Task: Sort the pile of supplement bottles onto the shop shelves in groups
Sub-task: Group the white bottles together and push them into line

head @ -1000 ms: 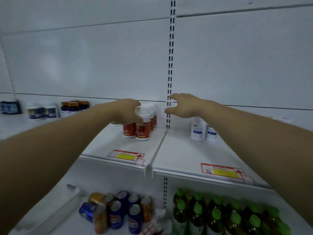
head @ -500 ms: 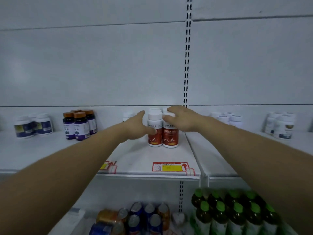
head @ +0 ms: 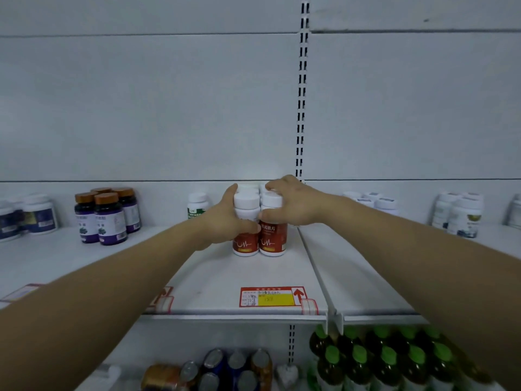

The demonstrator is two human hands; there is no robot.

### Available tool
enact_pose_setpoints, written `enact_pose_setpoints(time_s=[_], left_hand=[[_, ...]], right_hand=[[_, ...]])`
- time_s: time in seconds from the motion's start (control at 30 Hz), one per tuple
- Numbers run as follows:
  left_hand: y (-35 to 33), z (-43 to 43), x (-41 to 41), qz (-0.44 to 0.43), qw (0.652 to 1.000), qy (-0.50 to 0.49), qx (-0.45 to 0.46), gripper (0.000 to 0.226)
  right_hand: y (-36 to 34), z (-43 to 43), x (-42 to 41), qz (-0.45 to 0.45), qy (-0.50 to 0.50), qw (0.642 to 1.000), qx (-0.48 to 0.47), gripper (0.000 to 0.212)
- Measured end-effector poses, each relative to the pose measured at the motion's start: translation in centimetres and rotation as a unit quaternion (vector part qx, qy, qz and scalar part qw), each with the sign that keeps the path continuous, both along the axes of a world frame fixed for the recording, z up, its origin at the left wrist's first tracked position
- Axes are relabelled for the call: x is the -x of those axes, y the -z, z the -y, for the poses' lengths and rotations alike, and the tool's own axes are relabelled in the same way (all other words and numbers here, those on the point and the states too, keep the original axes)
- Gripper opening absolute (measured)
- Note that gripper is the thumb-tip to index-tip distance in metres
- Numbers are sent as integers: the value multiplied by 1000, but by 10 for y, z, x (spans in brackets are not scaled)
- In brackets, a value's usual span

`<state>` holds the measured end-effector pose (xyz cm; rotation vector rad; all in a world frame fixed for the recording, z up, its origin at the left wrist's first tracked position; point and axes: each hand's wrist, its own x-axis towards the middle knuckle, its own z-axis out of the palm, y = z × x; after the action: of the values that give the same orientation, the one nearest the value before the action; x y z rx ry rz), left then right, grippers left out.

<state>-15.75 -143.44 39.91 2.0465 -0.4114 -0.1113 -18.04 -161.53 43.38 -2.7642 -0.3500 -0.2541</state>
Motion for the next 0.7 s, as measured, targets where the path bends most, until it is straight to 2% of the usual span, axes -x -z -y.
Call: enact_pose_setpoints(time_s=[0.07,0.17,0.23,0.33,0.47,0.6,0.7], left_hand=[[-1,-2,0,-1,1000,-4,-13,104],[-5,-5,-1,0,999,-18,-28,102],[-7,-8,-4,-4,999,-24,-31,106],[-10,-8,-6,-24,999,-14,-29,106],[-11,-8,-9,-46,999,15,-7,91],[-11,-10,-14,-39,999,7,3,101],[-12,-10,-18,-30,999,14,-9,100]], right_hand=[[-4,-2,-6,-3,4,1000,-13,78],[-11,-5,-14,-14,3,999,-46,56],[-11,-5,-17,-30,-1,999,-34,46],[-9,-6,-17,-31,-25,998,-45,51],[-7,-7,-20,-26,-39,997,-56,49],[-7,-2,-24,-19,-37,995,-88,47],[-7,-1,-24,-30,-36,994,-97,43]])
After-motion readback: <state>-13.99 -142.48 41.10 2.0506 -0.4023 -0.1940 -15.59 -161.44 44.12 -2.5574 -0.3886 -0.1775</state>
